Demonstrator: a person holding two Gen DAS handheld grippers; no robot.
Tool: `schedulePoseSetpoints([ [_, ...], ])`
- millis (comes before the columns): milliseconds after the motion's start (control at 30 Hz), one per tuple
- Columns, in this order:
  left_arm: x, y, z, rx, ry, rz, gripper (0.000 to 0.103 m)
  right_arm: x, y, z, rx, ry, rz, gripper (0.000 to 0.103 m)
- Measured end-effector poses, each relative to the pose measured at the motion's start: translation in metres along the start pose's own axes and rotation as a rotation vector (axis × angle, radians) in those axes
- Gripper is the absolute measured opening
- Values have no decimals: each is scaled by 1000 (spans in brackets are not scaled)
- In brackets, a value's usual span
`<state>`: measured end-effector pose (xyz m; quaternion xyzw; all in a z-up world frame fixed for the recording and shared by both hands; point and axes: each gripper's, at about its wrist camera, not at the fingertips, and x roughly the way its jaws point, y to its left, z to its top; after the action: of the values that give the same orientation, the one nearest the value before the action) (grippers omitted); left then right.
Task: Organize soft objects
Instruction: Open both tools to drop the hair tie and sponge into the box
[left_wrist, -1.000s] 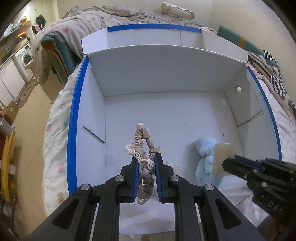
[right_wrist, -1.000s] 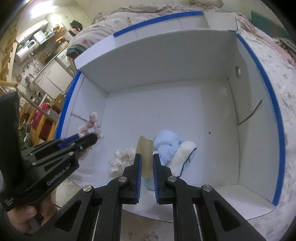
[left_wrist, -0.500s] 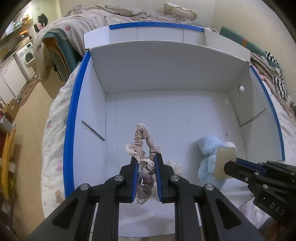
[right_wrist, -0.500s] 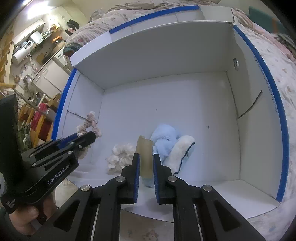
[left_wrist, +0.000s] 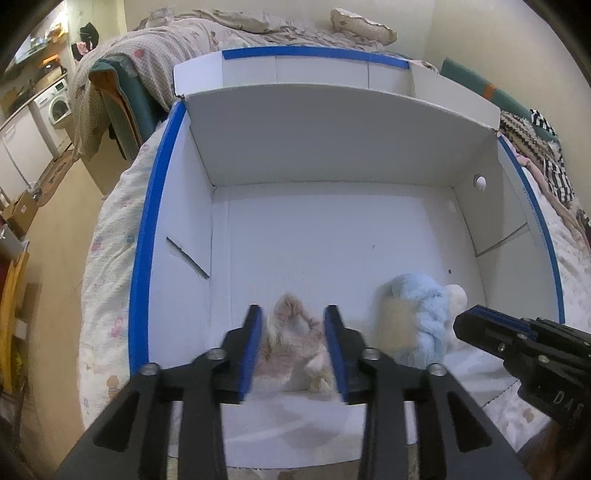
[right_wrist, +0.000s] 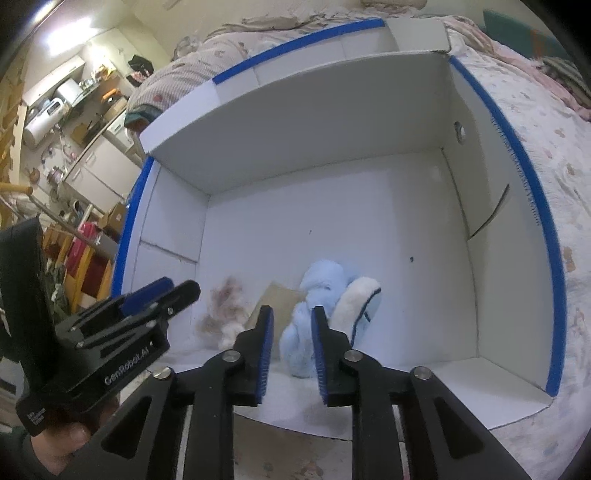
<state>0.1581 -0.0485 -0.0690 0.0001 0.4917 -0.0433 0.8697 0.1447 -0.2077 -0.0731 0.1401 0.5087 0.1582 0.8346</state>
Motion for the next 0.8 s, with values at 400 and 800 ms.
schedulePoseSetpoints([
  [400, -23, 1, -4, 38, -59, 38, 67, -13, -7, -1, 60, -44, -6, 80],
  [800, -52, 15, -12, 9, -103, 23, 68, -34, -2, -13, 39, -69, -9, 95],
])
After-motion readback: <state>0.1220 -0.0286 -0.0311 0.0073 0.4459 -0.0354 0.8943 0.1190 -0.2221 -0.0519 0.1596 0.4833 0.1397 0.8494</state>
